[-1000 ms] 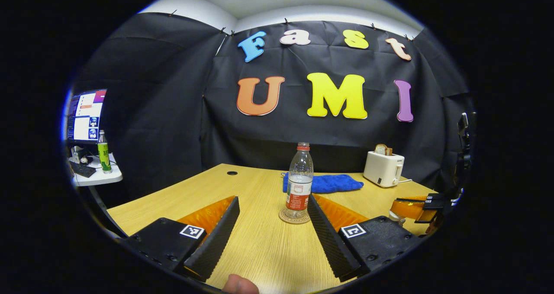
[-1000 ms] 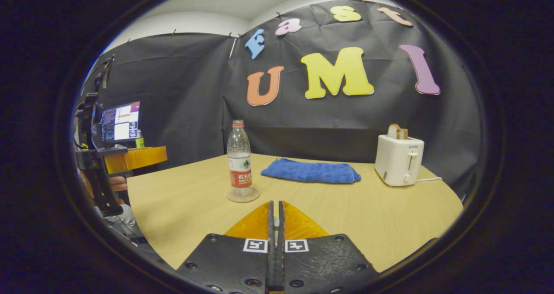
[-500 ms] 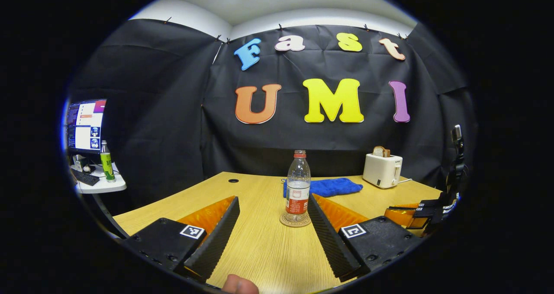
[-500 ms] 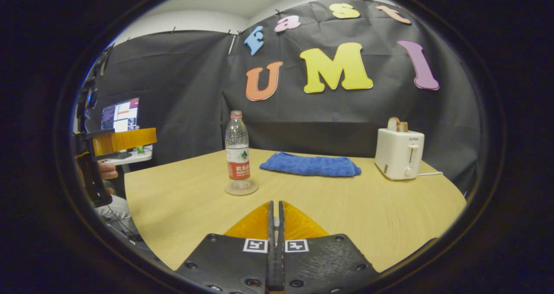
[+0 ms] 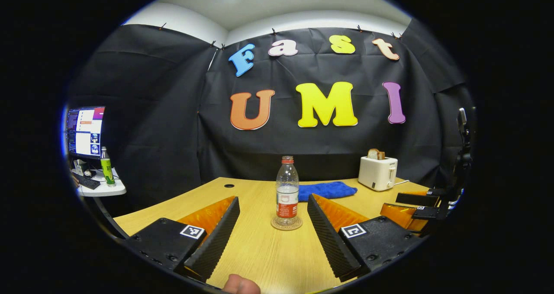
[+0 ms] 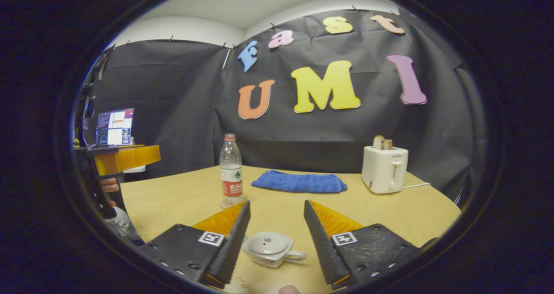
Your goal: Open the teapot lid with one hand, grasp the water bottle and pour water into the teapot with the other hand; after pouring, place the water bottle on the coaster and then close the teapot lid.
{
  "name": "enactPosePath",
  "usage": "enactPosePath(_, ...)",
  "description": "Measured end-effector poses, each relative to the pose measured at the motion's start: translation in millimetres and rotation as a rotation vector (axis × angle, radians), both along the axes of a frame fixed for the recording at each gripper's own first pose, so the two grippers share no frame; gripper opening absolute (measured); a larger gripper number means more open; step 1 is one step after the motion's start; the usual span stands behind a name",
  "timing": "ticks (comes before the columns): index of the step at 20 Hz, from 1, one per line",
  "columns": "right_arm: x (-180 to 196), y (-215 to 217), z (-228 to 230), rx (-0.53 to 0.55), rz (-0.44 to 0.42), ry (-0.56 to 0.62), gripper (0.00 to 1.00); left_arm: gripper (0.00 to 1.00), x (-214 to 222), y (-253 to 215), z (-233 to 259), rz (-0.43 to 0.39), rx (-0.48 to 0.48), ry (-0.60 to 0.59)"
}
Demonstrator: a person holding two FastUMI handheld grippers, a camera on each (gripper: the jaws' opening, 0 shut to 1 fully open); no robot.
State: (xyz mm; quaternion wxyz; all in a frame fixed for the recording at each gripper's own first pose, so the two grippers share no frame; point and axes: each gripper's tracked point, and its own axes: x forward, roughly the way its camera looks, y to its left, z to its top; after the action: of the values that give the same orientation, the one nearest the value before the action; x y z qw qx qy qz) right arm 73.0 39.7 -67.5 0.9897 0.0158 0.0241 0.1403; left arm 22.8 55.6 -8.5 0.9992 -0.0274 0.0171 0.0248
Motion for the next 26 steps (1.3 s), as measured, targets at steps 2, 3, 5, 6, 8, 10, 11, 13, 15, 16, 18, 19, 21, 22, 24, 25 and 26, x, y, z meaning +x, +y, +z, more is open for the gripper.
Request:
enactPosePath(2, -12.6, -28.9, 21.8, -0.001, -0.100, -0.048, 0.94, 0.98, -2.2, -17.9, 10.5, -0.025, -0.019, -0.036)
enactPosePath(3, -20.4, -43.2, 32.0, -0.002, -0.145, -0.071, 0.95, 0.98, -2.6, -23.0, 12.2, -0.021, -0.022, -0.045)
enactPosePath(5, -37.3, -62.3, 51.0, -0.001, -0.215, -0.113, 0.95, 0.98, -4.9, -32.2, 11.2, -0.017, -0.019, -0.039)
enactPosePath(6, -46.5, -72.5, 58.4, 0.001, -0.250, -0.130, 0.95, 0.98, -6.6, -38.0, 11.8, -0.020, -0.015, -0.039)
enactPosePath(8, -61.1, -88.1, 67.3, -0.009, -0.319, -0.152, 0.95, 0.98, -10.0, -42.3, 17.8, -0.013, -0.006, -0.064)
enactPosePath(10, -72.9, -96.0, 69.9, -0.023, -0.362, -0.166, 0.95, 0.98, -9.8, -47.2, 14.6, -0.013, 0.024, -0.072)
enactPosePath(11, -76.9, -93.9, 69.3, -0.019, -0.362, -0.164, 0.95, 0.98, -10.8, -48.9, 11.6, -0.012, 0.024, -0.069)
enactPosePath(13, -83.0, -88.0, 69.0, -0.020, -0.356, -0.155, 0.95, 0.98, -14.7, -54.3, 14.0, -0.025, 0.026, -0.078)
enactPosePath(15, -85.3, -81.7, 72.6, -0.034, -0.351, -0.155, 0.94, 0.98, -17.1, -52.7, 11.4, -0.028, 0.043, -0.071)
enactPosePath(16, -85.6, -76.4, 73.6, -0.033, -0.345, -0.154, 0.94, 0.98, -19.0, -51.3, 11.9, -0.028, 0.047, -0.067)
enactPosePath(18, -86.5, -66.1, 73.7, -0.023, -0.330, -0.148, 0.94, 0.98, -22.1, -45.0, 12.6, -0.013, 0.035, -0.063)
enactPosePath(19, -86.2, -61.5, 72.6, -0.023, -0.324, -0.141, 0.95, 0.97, -21.3, -43.5, 13.0, -0.014, 0.028, -0.061)
enactPosePath(21, -85.6, -55.1, 69.9, -0.033, -0.316, -0.129, 0.96, 0.97, -22.9, -41.0, 16.1, -0.011, 0.031, -0.067)
enactPosePath(22, -84.5, -54.8, 70.3, -0.036, -0.319, -0.127, 0.96, 0.97, -24.1, -36.8, 18.1, -0.003, 0.039, -0.072)
enactPosePath(24, -85.3, -51.7, 70.7, -0.036, -0.322, -0.126, 0.97, 0.97, -23.5, -33.1, 18.8, 0.003, 0.046, -0.077)
enactPosePath(25, -85.3, -51.2, 69.8, -0.039, -0.323, -0.122, 0.95, 0.98, -22.6, -30.4, 17.0, 0.010, 0.045, -0.074)
enactPosePath(26, -82.9, -50.2, 67.3, -0.042, -0.322, -0.115, 0.95, 0.97, -21.5, -29.4, 13.2, 0.010, 0.041, -0.066)
